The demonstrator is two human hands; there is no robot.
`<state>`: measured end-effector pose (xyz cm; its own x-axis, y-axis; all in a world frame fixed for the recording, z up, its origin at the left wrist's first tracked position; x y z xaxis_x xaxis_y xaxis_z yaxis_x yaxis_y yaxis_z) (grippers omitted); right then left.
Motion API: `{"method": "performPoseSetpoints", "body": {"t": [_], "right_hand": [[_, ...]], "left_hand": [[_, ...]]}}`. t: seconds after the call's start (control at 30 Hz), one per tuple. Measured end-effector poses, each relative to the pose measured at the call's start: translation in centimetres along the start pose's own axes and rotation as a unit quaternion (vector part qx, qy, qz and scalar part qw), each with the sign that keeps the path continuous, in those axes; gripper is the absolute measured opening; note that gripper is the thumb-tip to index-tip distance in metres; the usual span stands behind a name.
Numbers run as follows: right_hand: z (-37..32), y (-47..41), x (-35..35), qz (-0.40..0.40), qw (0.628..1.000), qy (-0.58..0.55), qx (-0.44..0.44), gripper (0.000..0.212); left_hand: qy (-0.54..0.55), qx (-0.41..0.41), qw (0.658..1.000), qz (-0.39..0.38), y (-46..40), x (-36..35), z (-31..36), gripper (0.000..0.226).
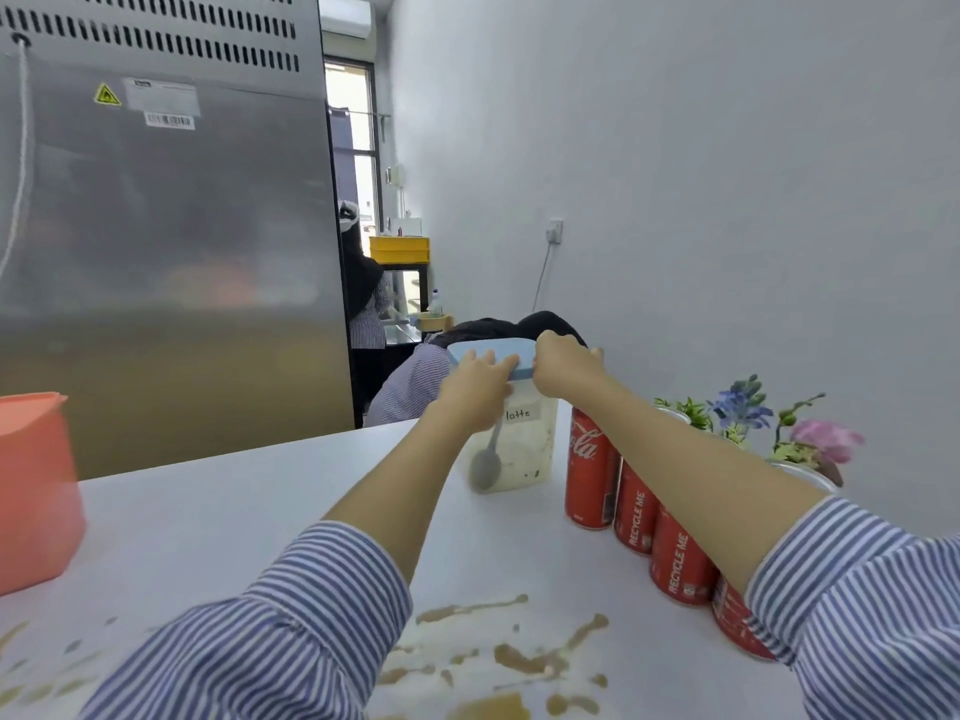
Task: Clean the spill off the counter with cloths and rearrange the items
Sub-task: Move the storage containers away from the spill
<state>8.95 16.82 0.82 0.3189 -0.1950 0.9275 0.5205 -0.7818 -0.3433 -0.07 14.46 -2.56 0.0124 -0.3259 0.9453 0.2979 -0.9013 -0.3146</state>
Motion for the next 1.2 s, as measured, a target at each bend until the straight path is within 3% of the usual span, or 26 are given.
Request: {"method": "performPoseSetpoints", "body": {"t": [0.17,0.27,0.33,0.53,0.63,0.73,0.8,0.97,1.1,1.2], "right_hand": [[0.2,-0.3,0.1,-0.078,0.996,-0.011,-0.043,0.011],[-1.1,-0.7,0.2,-0.073,0.997,0.027,-0.030,0.057],[-3.6,-1.0,0.5,-0.037,0.999,0.032,0.007,0.067],[-18.0,-1.3,-1.8,0.017,0.982,-0.065,0.179,0.053],[-25.7,-0.5,-4.6,-0.004,0.962,-0.138,0.236,0.052],[-32.4,0.5,-7.4,-0.055,0.941,-0.199,0.269,0.054],[-36.1,1.6,-8.5,-0.082,0.926,-0.232,0.287,0.058],[-41.4,3.6,-10.8,-0.149,0.879,-0.338,0.302,0.063],[-42.1,4.0,-13.5,-0.153,0.860,-0.411,0.260,0.070],[-42.3,4.3,-14.5,-0.146,0.830,-0.485,0.234,0.075]], "left_hand": [[-0.031,-0.009,0.998,-0.056,0.9,0.1,0.6,0.075],[-0.029,-0.013,0.999,-0.029,2.1,2.0,-1.3,0.086],[-0.031,-0.004,1.000,-0.003,2.9,3.5,-3.7,0.085],[-0.065,0.188,0.980,-0.018,7.4,7.1,-19.6,0.069],[-0.066,0.292,0.954,-0.019,10.9,8.3,-29.7,0.059],[-0.134,0.335,0.932,-0.034,14.3,8.8,-37.9,0.048],[-0.176,0.322,0.929,-0.048,16.2,8.6,-40.4,0.045],[-0.167,0.217,0.961,-0.029,16.8,8.6,-42.5,0.041],[-0.055,0.139,0.989,0.022,16.6,9.2,-43.0,0.039],[0.026,0.106,0.991,0.081,16.6,9.4,-42.4,0.034]]}}
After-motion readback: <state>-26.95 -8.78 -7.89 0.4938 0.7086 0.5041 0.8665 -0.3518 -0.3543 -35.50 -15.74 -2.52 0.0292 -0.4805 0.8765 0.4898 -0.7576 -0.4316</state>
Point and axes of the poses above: each hand's wrist, its own y-axis away from the middle knuckle, its own x-axis out of the back of the hand, z = x × y, the point moved 8 cm from there along -y, towards the middle knuckle, and after that the axes turned 14 degrees about x, right-handed, at the moved point
